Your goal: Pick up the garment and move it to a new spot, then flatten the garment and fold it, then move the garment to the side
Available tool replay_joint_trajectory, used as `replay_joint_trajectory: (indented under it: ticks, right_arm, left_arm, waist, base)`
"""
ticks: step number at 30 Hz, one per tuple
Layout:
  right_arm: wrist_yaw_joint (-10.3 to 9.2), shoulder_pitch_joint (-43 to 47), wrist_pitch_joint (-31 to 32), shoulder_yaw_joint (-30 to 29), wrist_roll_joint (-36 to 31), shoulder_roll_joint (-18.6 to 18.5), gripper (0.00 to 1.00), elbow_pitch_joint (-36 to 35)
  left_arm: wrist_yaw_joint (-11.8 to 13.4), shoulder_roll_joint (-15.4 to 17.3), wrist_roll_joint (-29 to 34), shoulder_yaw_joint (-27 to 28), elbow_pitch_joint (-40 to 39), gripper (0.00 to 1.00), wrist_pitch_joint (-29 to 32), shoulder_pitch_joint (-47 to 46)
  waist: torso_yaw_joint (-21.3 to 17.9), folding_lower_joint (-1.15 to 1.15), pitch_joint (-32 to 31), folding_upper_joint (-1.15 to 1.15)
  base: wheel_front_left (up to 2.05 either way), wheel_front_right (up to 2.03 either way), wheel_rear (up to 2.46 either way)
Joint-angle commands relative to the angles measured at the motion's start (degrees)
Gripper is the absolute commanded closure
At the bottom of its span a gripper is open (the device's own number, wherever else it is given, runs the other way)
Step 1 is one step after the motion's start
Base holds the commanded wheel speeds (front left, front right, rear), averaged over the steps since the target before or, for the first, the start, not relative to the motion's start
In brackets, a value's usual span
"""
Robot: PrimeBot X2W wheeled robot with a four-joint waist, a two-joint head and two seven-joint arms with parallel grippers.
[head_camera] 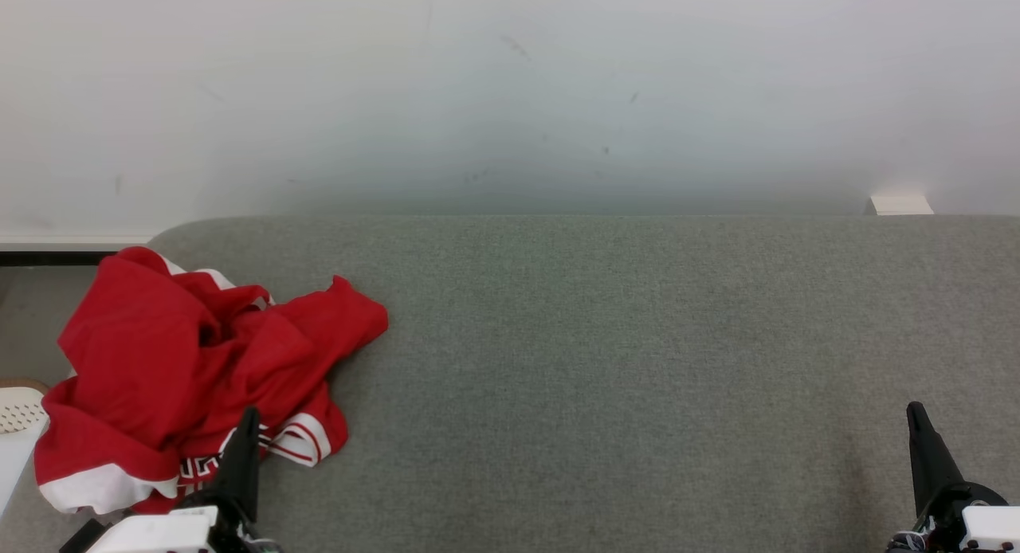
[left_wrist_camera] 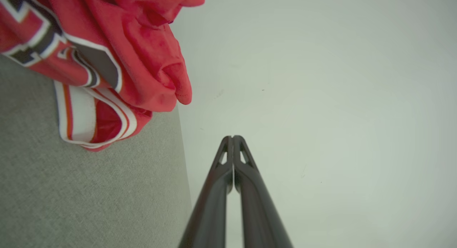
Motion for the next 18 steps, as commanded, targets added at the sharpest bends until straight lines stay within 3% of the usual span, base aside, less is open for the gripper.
replay_joint_trajectory:
  ticks: [1, 18]
  right_arm:
    - [0.03, -0.70, 0.12, -0.18, 0.11, -0.10, 1.00, -0.23]
    - [0.03, -0.70, 0.11, -0.18, 0.11, -0.10, 1.00, -0.23]
  left_arm:
    - [-0.41, 0.38, -0.79, 0.09, -0.16, 1.00, 0.17, -0.37]
    - [-0.41, 0.38, -0.79, 0.09, -0.16, 1.00, 0.17, -0.37]
  waist:
    - [0.00, 0.00, 0.00, 0.00]
    - [0.00, 0.00, 0.00, 0.00]
  base:
    - [0.00, 0.00, 0.00]
    - [0.00, 0.00, 0.00]
